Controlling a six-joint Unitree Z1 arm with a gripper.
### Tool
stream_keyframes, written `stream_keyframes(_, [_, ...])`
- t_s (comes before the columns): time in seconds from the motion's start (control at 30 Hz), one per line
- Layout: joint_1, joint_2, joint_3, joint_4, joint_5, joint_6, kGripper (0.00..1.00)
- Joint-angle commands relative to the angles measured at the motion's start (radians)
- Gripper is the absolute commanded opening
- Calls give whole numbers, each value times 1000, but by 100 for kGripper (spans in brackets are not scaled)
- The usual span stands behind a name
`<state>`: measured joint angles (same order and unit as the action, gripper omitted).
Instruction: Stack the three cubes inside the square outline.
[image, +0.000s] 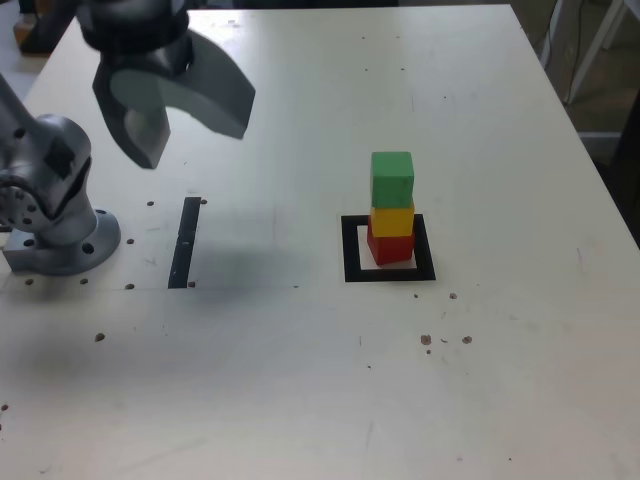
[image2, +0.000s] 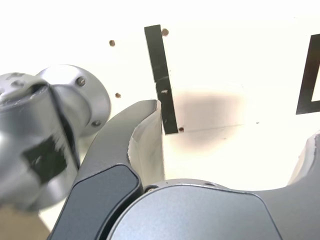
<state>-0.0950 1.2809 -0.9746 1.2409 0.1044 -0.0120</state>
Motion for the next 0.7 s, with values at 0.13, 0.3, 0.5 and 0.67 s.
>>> stream_keyframes(0.13, [1, 15, 242, -87, -1, 8, 99])
stream_keyframes(0.3, [0, 25, 276, -102, -2, 2, 99])
stream_keyframes(0.5, [0, 19, 305, -118, -10, -7, 99])
stream_keyframes(0.67, [0, 0, 312, -153, -23, -12, 99])
